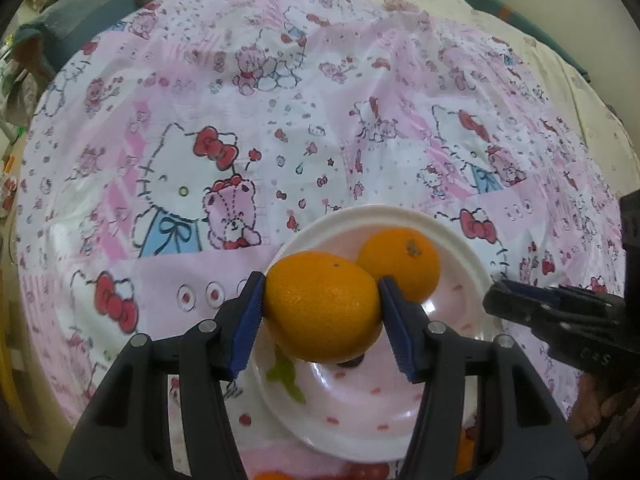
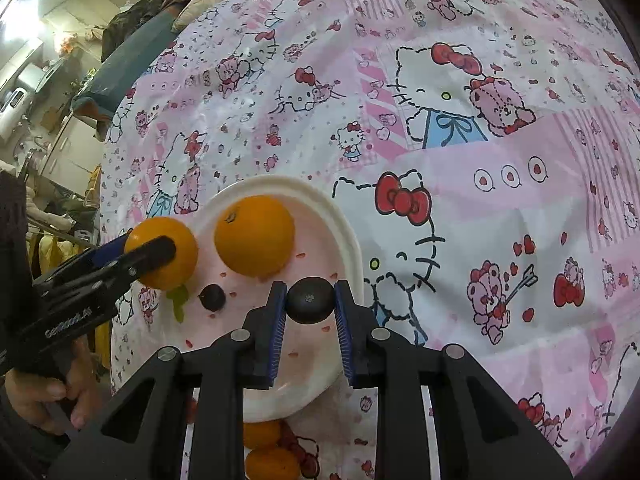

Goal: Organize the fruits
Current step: 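Carry the orange and the dark grape over the white plate with both grippers, then release the orange and grape onto the plate and withdraw both grippers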

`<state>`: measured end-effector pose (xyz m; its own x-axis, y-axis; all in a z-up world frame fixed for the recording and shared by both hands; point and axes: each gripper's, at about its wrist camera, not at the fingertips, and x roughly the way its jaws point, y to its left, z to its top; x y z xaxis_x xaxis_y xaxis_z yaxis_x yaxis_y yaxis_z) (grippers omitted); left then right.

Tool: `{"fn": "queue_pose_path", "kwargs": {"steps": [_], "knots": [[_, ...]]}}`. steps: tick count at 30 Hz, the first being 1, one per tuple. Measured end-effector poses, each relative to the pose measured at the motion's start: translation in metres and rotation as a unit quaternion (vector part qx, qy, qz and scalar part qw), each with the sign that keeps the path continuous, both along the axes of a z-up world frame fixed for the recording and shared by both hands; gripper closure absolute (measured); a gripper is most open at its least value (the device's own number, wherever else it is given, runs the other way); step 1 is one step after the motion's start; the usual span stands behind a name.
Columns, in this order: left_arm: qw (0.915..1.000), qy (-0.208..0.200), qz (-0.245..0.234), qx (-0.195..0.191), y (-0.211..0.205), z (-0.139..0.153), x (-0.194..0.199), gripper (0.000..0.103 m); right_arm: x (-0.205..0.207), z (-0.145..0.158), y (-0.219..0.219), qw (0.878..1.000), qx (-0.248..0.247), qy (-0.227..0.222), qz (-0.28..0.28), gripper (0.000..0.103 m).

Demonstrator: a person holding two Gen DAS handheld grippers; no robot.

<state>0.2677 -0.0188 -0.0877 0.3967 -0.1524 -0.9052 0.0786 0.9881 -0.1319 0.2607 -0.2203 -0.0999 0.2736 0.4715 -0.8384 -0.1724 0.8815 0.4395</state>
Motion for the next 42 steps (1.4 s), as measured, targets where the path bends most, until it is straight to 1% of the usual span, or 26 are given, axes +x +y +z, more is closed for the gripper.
{"fn": "queue_pose_path", "kwargs": {"steps": [4,6,11,18,19,20,22,24,29,35,40,42], "knots": [[0.9999,0.014,-0.006,0.000,-0.003,-0.015,0.008,0.050,0.002,-0.005,0.000,1.000,-0.001,0.010,-0.001,0.078],[0.9998,0.014,-0.011,0.011,-0.007,-0.019,0.008,0.050,0.002,-0.006,0.001,1.000,-0.003,0.012,0.001,0.078],[0.9998,0.009,-0.011,0.013,-0.008,-0.020,0.007,0.048,0.002,-0.005,0.003,1.000,0.000,0.011,0.004,0.077],[0.9995,0.020,-0.016,0.016,-0.009,-0.021,0.007,0.046,0.002,-0.009,0.002,1.000,0.001,0.019,0.001,0.077],[0.9994,0.021,-0.021,0.017,-0.010,-0.020,0.007,0.042,0.002,-0.010,0.002,1.000,0.002,0.021,0.001,0.077],[0.9993,0.020,-0.027,0.014,-0.011,-0.020,0.006,0.033,0.002,-0.010,0.002,1.000,0.002,0.022,0.001,0.077],[0.9992,0.012,-0.030,0.021,-0.013,-0.016,0.004,0.026,0.002,-0.011,0.002,1.000,0.001,0.021,0.001,0.077],[0.9991,0.006,-0.033,0.025,-0.014,-0.013,0.003,0.025,0.001,-0.010,0.002,1.000,0.001,0.020,0.001,0.077],[0.9997,0.011,-0.017,0.010,-0.006,-0.010,0.003,0.024,0.002,-0.009,0.000,1.000,0.002,0.020,-0.001,0.077],[0.9998,0.003,0.001,0.019,0.002,0.000,-0.002,0.012,0.001,-0.006,-0.002,1.000,0.007,0.016,-0.001,0.076],[0.9998,-0.009,0.008,0.018,0.008,0.009,-0.009,0.012,-0.001,-0.001,-0.001,1.000,0.010,0.008,0.004,0.075],[0.9995,-0.016,0.020,0.019,0.013,0.012,-0.011,0.012,-0.001,-0.002,0.000,1.000,0.007,0.011,0.004,0.075]]}}
